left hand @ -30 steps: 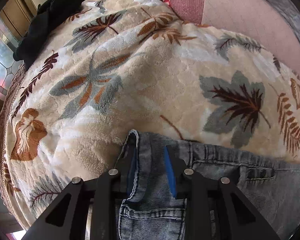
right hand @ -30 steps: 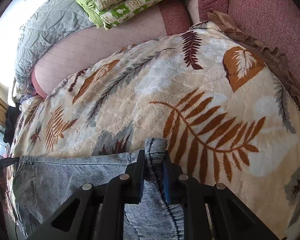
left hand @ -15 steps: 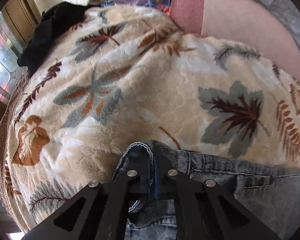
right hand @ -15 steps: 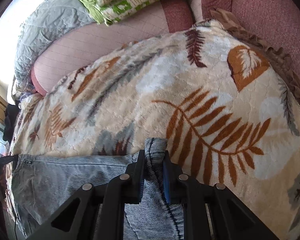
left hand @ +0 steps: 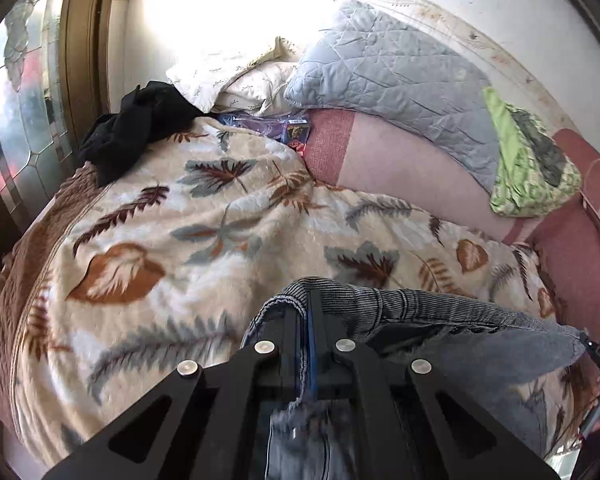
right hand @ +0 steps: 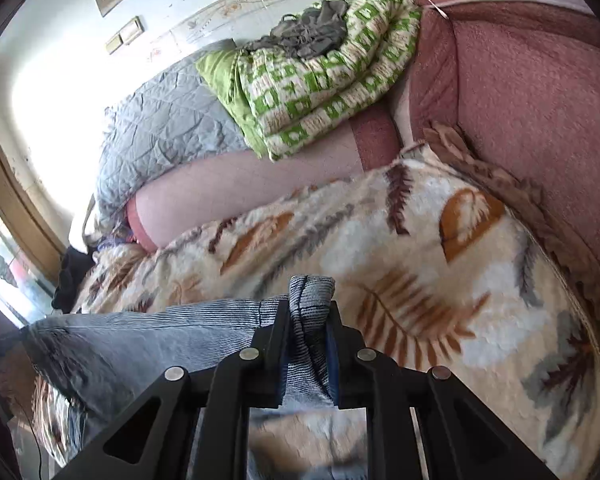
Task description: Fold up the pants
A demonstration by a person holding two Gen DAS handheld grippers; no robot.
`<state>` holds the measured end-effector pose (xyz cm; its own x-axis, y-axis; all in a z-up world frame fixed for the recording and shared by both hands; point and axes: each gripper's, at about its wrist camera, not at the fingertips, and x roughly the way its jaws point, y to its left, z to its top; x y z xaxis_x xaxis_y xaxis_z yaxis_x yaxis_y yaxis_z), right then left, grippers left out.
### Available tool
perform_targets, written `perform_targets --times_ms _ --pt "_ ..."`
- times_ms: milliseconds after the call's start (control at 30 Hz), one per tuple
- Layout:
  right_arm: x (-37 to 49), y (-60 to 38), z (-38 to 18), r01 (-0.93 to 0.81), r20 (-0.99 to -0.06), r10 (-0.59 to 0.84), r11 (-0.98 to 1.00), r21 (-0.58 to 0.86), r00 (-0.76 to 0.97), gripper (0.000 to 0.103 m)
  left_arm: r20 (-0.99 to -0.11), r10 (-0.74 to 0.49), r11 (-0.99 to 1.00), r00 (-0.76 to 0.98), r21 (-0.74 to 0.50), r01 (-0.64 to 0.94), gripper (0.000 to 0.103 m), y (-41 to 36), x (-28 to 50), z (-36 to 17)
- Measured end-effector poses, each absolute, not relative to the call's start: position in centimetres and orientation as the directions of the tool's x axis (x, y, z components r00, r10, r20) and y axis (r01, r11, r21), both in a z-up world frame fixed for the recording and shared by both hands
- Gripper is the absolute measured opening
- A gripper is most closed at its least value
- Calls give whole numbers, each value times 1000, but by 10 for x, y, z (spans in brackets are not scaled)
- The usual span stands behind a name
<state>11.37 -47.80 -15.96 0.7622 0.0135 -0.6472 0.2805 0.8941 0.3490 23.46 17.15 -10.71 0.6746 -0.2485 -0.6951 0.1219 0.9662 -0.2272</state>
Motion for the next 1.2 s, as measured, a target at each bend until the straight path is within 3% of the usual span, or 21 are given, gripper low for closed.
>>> perform_targets --times_ms 167,300,433,533,600,767,833,1067,1133,1200 --pt "42 -462 -184 237 -697 67 914 330 714 16 -695 -249 965 675 -239 110 3 200 135 -145" --pt "-14 -441 -211 185 -760 90 946 268 644 18 -773 -230 970 591 -231 76 3 213 82 -206" --pt "-40 -438 -252 178 -863 129 954 242 488 42 -870 -146 987 470 -159 13 8 220 66 -262" --pt "-52 -458 -245 209 -818 155 925 317 554 56 -863 -127 989 489 -145 0 9 228 54 -251" --pt "-53 -474 -232 229 -759 169 892 389 629 59 -847 -62 996 527 -88 -23 9 234 50 -235" --pt "-5 -500 -235 299 -763 159 855 424 627 58 -814 -52 991 579 -114 -71 9 251 45 -205" --pt "22 -503 -246 319 -790 173 849 422 588 45 -818 -52 993 573 -105 -59 9 243 46 -204" --pt "81 -492 -289 285 -851 246 868 406 463 44 -842 -139 989 521 -144 31 9 190 58 -220" --pt "86 -482 -289 274 -885 182 908 319 428 20 -849 -160 987 504 -147 67 9 171 64 -223" --pt "85 -479 -280 274 -884 152 916 294 442 17 -852 -180 983 492 -146 107 9 150 68 -224"
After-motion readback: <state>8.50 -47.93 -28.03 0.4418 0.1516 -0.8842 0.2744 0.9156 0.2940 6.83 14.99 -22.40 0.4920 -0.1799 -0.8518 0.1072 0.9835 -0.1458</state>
